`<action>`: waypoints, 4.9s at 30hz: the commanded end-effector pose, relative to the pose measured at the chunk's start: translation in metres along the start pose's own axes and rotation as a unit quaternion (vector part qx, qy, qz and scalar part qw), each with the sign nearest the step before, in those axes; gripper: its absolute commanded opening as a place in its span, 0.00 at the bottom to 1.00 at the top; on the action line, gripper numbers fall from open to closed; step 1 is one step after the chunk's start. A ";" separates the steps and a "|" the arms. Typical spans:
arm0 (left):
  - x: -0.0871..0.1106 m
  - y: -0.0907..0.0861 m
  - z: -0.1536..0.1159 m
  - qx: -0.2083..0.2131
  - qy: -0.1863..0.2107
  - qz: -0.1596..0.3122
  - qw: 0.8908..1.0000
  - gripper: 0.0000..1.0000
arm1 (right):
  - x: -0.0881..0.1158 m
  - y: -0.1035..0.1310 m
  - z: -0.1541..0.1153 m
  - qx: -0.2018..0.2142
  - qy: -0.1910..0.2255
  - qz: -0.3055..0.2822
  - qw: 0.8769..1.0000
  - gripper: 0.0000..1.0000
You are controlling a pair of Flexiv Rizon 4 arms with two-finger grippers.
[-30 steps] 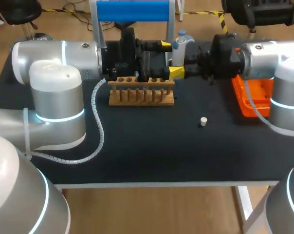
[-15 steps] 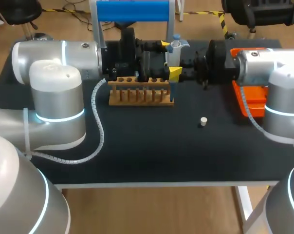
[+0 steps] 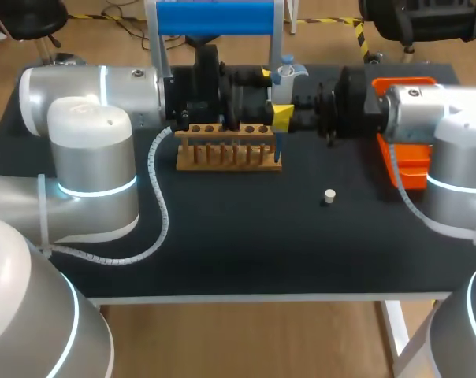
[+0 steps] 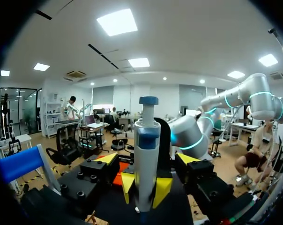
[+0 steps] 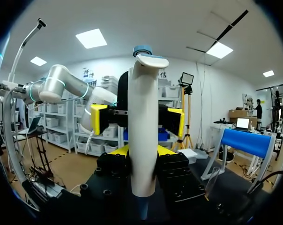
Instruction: Invert the test tube, pick up the pipette, mount the tip to pipette, aspirate from beaker and dispense into the tube, eject the tip, return the pipette, and cap with the stopper.
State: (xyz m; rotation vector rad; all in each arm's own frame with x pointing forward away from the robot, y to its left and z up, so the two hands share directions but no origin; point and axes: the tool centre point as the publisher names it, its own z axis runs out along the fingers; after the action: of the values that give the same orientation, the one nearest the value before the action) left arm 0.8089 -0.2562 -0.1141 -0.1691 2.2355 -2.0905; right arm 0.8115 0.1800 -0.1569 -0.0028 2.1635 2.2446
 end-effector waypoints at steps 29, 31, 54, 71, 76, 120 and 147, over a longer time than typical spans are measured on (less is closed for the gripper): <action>0.000 0.000 0.001 -0.001 -0.002 0.000 1.000 0.00 | -0.008 0.005 -0.057 -0.020 0.043 -0.004 0.999 1.00; 0.000 0.000 0.001 -0.001 -0.002 0.000 1.000 0.00 | -0.013 0.005 -0.077 -0.023 0.037 0.000 0.999 1.00; 0.000 0.000 0.001 -0.001 -0.002 0.000 1.000 0.00 | -0.179 -0.012 -0.149 0.117 -0.096 0.015 0.988 1.00; 0.000 0.000 0.001 -0.001 -0.002 0.000 1.000 0.00 | -0.245 -0.009 -0.078 0.168 -0.138 0.011 0.976 1.00; 0.000 0.000 0.001 -0.001 -0.002 0.000 1.000 0.00 | -0.251 -0.010 -0.063 0.175 -0.140 0.011 0.974 1.00; -0.045 -0.008 -0.098 -0.067 -0.081 0.002 0.995 0.00 | -0.253 -0.007 -0.057 0.180 -0.148 0.011 0.972 1.00; -0.126 0.029 -0.329 -0.151 -0.397 -0.079 0.902 0.00 | -0.253 -0.007 -0.057 0.180 -0.148 0.011 0.972 1.00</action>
State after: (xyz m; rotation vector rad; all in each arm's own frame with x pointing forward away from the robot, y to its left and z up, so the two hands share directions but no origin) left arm 0.9184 0.0726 -0.1381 -0.8813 2.1350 -1.4209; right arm 1.0633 0.1198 -0.1624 0.3418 2.3551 1.6966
